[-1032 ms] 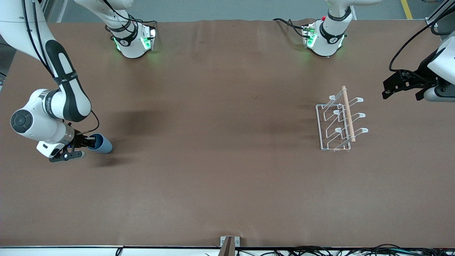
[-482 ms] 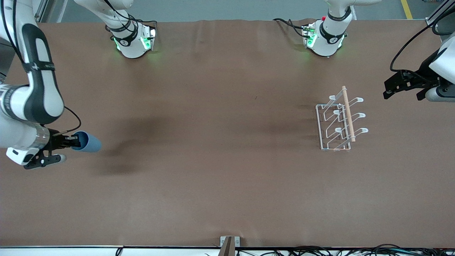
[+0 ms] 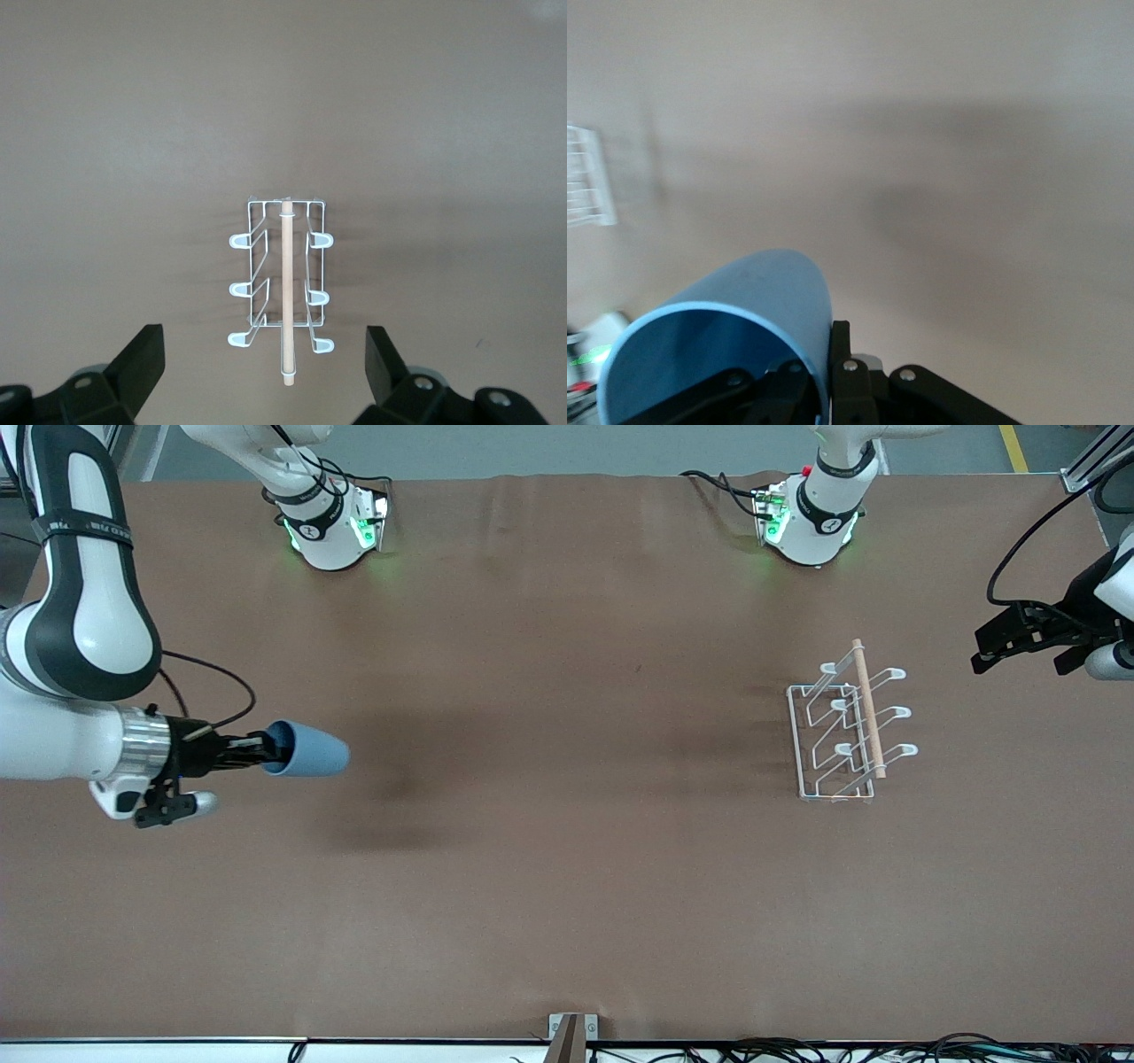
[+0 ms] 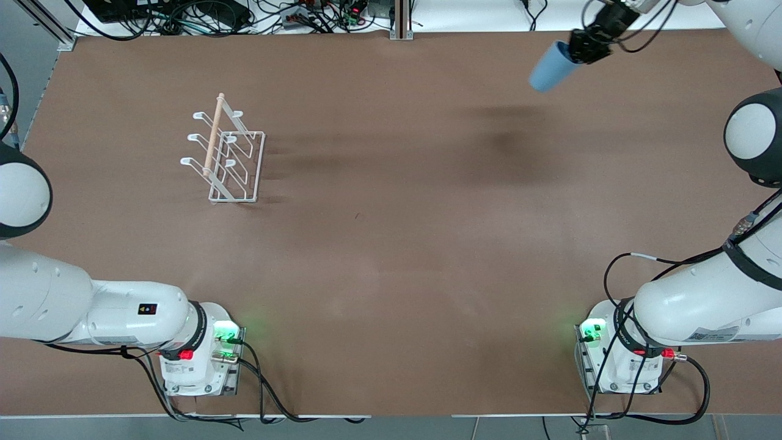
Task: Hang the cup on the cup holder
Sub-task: 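Lift the blue cup sideways with the right gripper while the left gripper approaches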
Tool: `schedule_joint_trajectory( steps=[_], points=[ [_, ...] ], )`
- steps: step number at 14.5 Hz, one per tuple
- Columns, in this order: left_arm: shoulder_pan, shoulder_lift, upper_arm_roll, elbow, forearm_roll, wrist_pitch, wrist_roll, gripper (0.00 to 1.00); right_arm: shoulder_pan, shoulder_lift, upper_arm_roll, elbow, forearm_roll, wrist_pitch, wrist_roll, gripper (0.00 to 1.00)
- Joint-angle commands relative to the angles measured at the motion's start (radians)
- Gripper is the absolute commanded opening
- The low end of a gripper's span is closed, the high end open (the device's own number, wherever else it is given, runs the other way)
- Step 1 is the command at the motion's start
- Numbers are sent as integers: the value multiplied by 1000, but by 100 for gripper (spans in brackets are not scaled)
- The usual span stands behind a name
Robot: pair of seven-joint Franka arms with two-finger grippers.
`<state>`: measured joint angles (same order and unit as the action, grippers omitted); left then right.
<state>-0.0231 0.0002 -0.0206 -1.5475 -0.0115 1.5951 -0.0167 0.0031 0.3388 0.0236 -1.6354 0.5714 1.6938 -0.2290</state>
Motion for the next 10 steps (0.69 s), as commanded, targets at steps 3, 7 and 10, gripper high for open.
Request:
schedule_joint_trajectory(
  steps=[3, 7, 10],
  points=[
    [-9, -8, -13, 39, 19, -4, 14, 100, -3, -9, 116, -61, 295, -3, 106, 0],
    [-49, 7, -27, 34, 10, -110, 11, 100, 6, -4, 243, -145, 465, 17, 145, 0],
    [-77, 35, -45, 41, 21, -138, 6, 100, 15, 19, 335, -181, 549, 84, 146, 0]
  ],
)
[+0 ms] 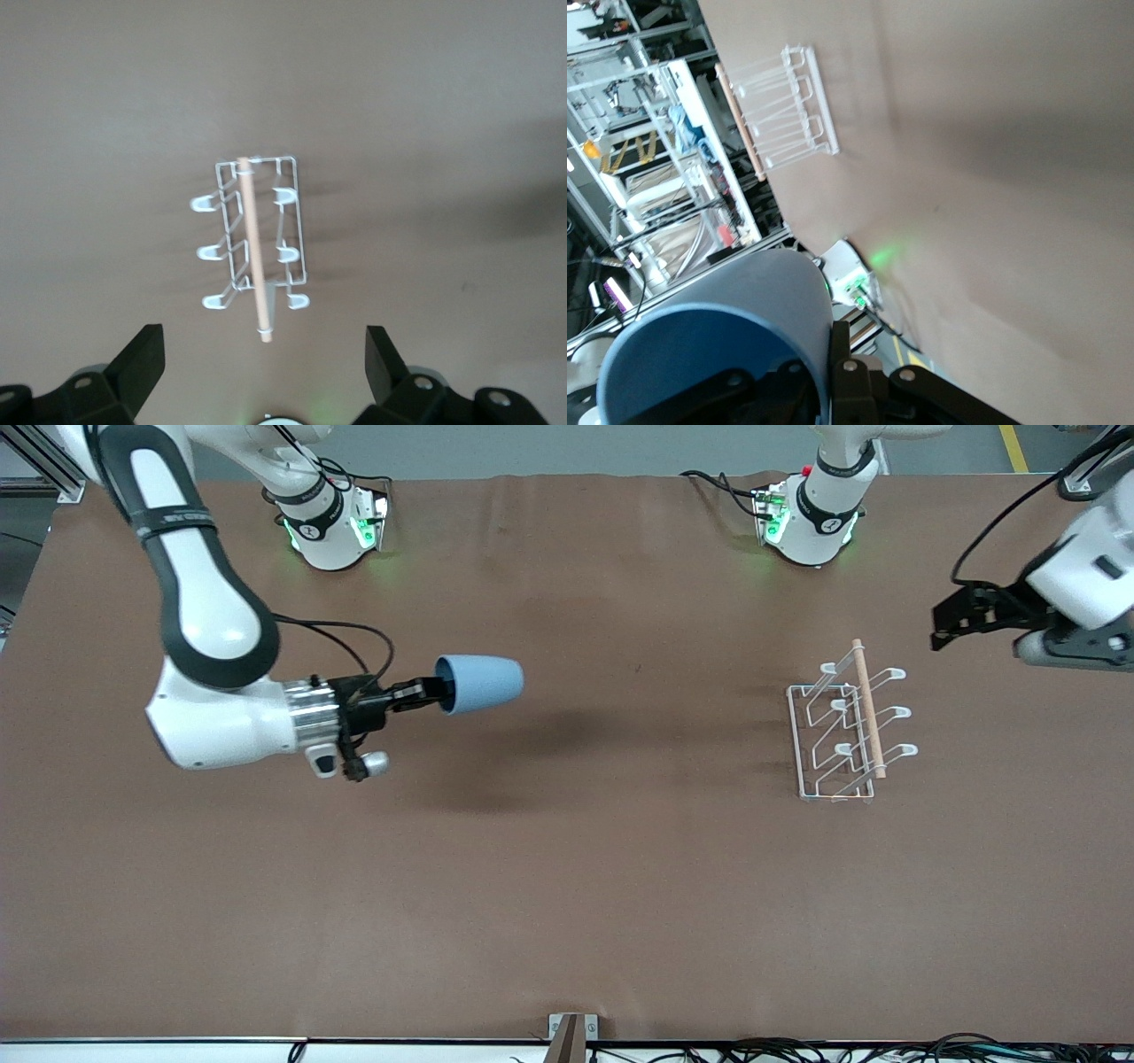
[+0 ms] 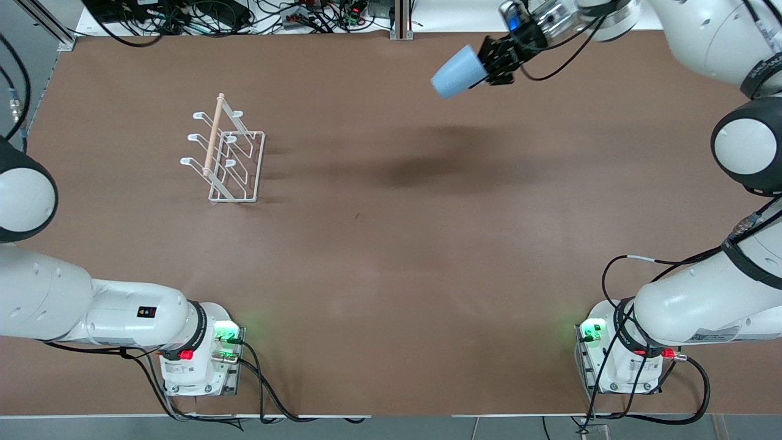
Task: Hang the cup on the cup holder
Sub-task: 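Lift the blue cup sideways with the right gripper while the left gripper approaches, then move the left gripper to the cup and grasp its rim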
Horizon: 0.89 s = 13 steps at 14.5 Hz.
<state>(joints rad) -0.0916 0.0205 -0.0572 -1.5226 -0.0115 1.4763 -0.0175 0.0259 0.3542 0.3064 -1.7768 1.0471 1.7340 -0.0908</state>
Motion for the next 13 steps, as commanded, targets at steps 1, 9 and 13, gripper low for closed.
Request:
schedule_joint_trajectory(
  steps=[1, 9, 13],
  points=[
    [-7, 16, -13, 19, 16, -13, 14, 100, -6, 3, 77, -58, 115, 83, 8, 0],
    [-17, 15, -87, 38, -45, 71, 148, 93, 16, 95, 207, -61, 338, 226, 5, 0],
    [-31, 44, -141, 30, -56, 105, 347, 100, 23, 95, 209, -64, 338, 229, 5, 0]
  ],
)
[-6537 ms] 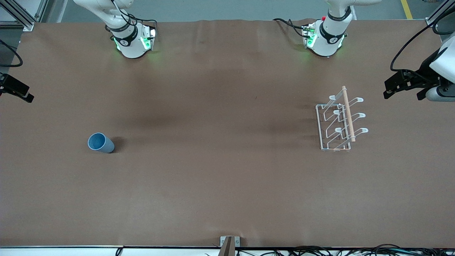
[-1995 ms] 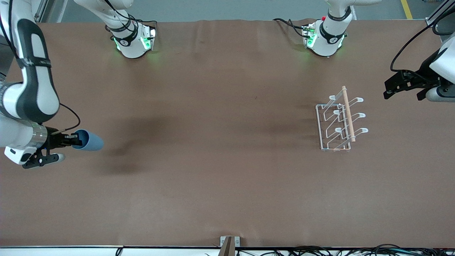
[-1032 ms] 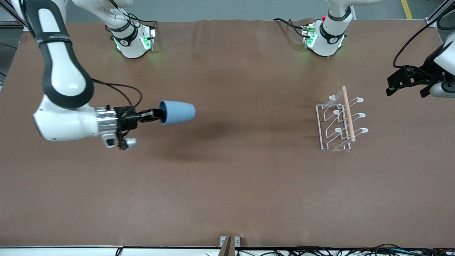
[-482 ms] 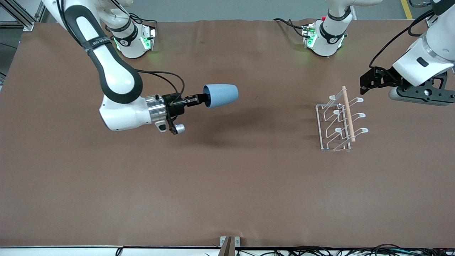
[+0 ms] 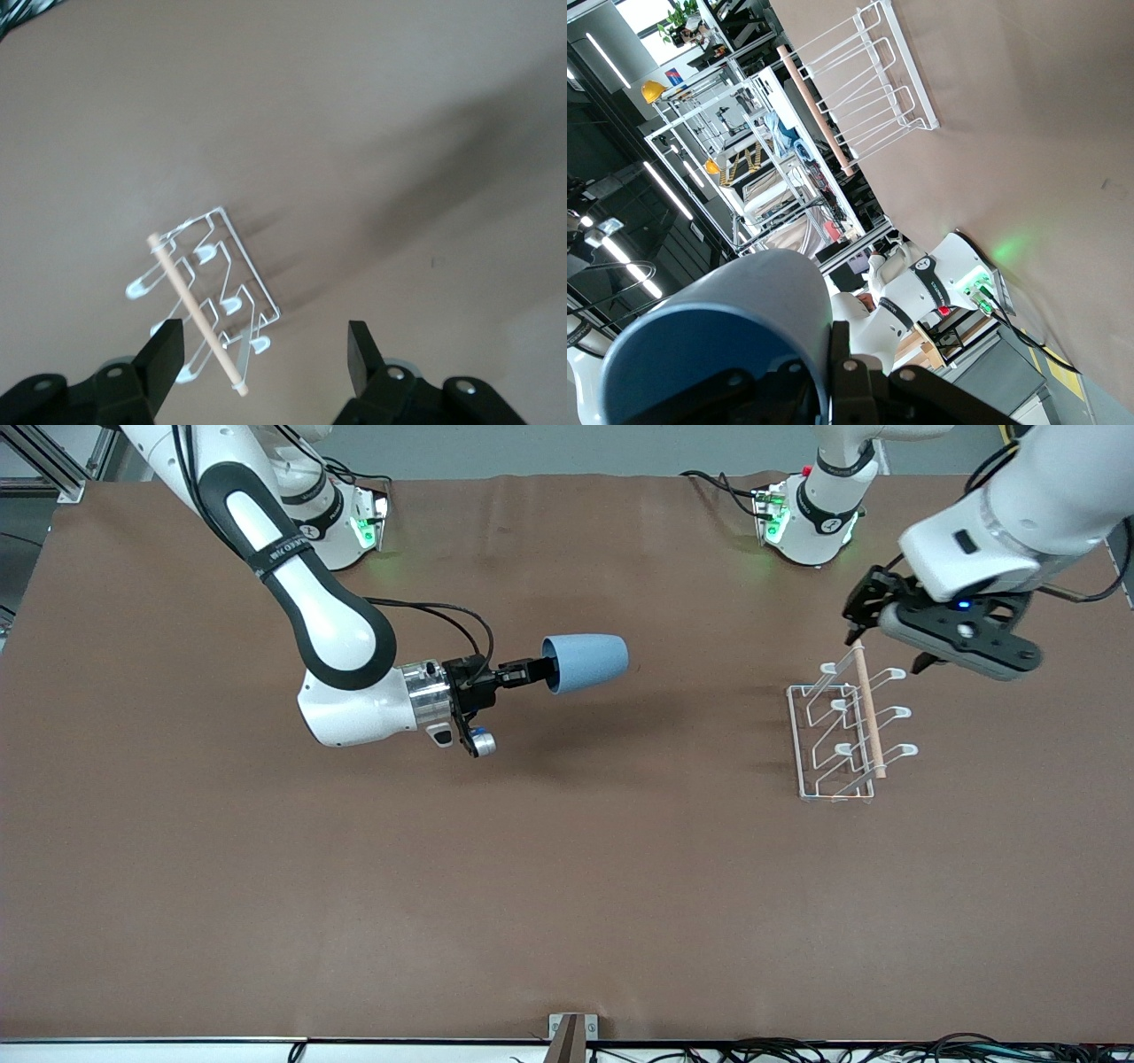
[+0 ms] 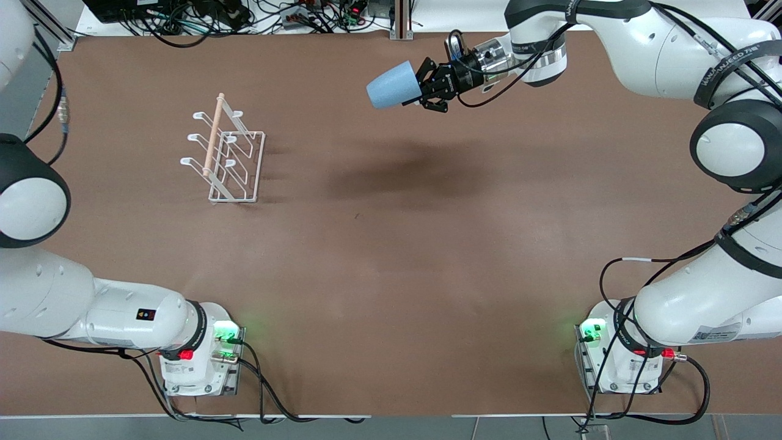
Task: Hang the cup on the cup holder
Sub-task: 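Move the left gripper to the cup and grasp its rim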
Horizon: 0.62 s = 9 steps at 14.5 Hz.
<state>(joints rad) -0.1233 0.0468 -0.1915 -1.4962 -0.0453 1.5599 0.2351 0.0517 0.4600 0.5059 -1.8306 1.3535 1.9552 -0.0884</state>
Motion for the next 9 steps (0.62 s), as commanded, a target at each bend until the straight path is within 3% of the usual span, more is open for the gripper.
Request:
schedule_joint_trajectory(
  steps=[1, 9],
  points=[
    [-7, 28, -31, 4, -21, 29, 101, 100, -3, -11, 9, -10, 32, 8, 2, 0],
    [-32, 133, -267, -1, -15, 138, 115, 100, 0, -11, 9, -10, 32, 11, 2, 0]
  ],
)
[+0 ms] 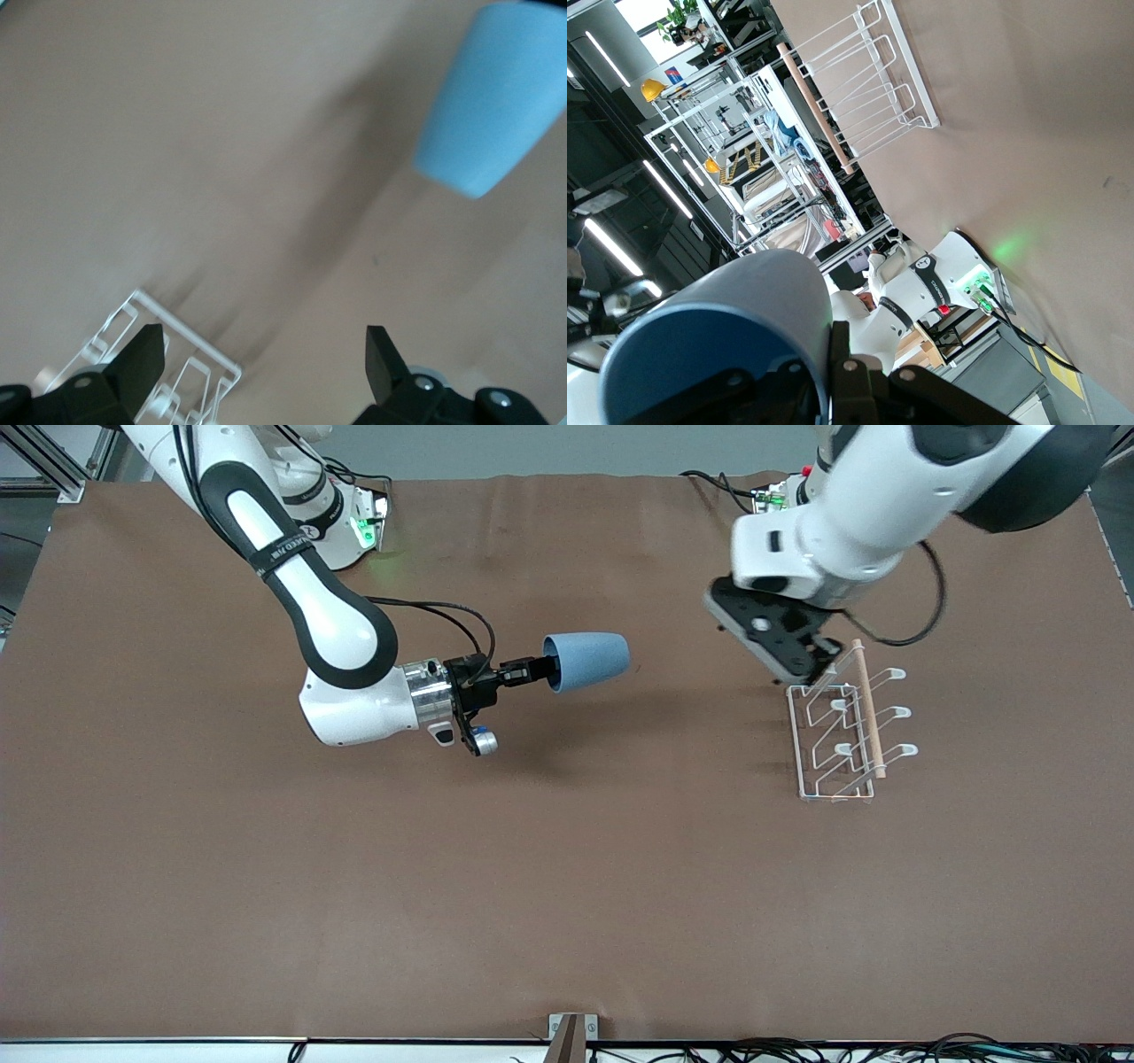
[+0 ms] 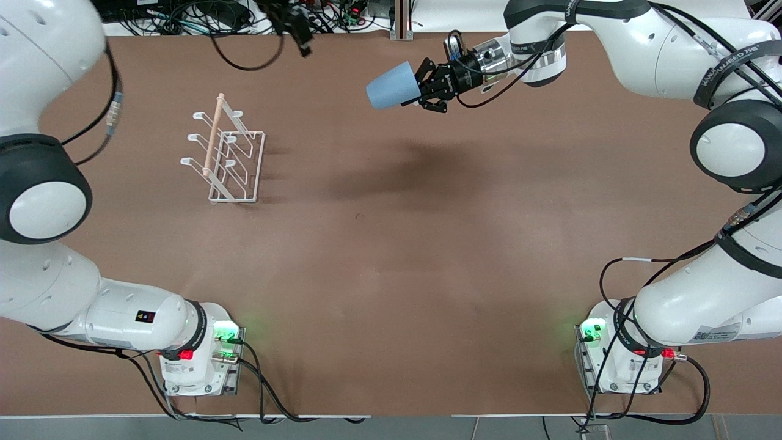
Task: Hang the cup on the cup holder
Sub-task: 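Move the left gripper to the cup and grasp its rim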
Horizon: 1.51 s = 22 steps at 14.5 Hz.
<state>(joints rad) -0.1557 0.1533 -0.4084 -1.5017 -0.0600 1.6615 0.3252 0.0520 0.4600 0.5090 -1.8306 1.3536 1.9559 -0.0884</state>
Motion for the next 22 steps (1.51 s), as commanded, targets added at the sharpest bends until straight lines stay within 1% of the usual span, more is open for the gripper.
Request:
schedule_joint_trajectory(
  steps=[1, 4, 10, 12, 13, 15, 18, 22],
  points=[
    [-8, 38, -68, 4, 2, 47, 26, 100, 0, -11, 6, -10, 32, 12, 2, 0],
    [-41, 54, -78, 4, -1, 73, 31, 100, 2, -11, 8, -10, 32, 26, 2, 0],
    [-57, 107, -144, 6, 0, 129, 44, 100, 5, -11, 8, -10, 32, 28, 2, 0],
    [-64, 120, -145, 8, 9, 142, 48, 100, 2, -11, 22, -10, 33, 31, 2, 0],
    [-65, 139, -147, 11, 11, 144, 75, 100, 2, -11, 22, -10, 33, 34, 2, 0],
    [-100, 189, -151, 15, 6, 161, 159, 100, 2, -11, 22, -10, 33, 37, 2, 0],
    [-108, 233, -153, 14, 3, 219, 172, 100, 0, -11, 23, -10, 33, 38, 2, 0],
    [-126, 275, -176, 6, -6, 299, 170, 99, -1, -11, 25, -10, 33, 38, 2, 0]
  ],
)
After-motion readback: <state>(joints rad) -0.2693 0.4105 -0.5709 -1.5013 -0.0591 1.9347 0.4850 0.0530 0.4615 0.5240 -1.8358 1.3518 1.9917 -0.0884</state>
